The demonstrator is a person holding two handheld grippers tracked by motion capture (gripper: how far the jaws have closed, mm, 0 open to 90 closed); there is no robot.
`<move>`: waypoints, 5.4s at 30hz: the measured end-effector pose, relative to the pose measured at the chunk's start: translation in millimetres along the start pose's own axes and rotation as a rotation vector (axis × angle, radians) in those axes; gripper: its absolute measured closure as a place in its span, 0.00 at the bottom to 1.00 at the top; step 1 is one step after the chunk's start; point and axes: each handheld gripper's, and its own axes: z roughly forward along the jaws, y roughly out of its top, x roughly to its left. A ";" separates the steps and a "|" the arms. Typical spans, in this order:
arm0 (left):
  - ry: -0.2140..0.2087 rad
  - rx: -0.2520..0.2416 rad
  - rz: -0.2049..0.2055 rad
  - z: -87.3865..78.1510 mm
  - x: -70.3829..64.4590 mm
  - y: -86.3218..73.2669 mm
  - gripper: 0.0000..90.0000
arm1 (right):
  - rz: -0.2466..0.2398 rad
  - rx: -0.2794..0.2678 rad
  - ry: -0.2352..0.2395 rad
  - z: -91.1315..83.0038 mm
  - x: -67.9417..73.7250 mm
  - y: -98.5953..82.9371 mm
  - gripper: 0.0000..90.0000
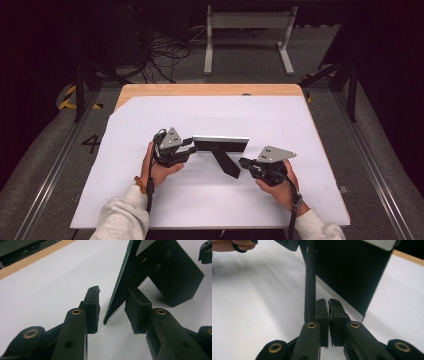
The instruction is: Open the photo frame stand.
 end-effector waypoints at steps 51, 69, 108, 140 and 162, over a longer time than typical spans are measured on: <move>-0.053 -0.015 0.004 2.2 -5.3 8.0 0.70 | 0.056 -0.094 -0.143 0.7 -18.7 11.6 0.91; -0.078 0.025 0.041 -11.1 -11.7 6.6 0.78 | 0.090 -0.091 -0.130 10.7 -26.2 14.4 0.90; -0.096 -0.006 0.079 -35.5 -30.3 1.2 0.78 | 0.078 -0.073 -0.158 13.2 -22.8 19.8 0.98; -0.119 0.018 0.151 -32.0 -50.4 6.7 0.86 | 0.033 -0.099 -0.111 27.6 -8.2 35.6 0.99; -0.139 0.007 0.165 -19.2 -63.4 11.0 0.81 | 0.054 -0.094 -0.106 39.2 -14.3 41.0 0.99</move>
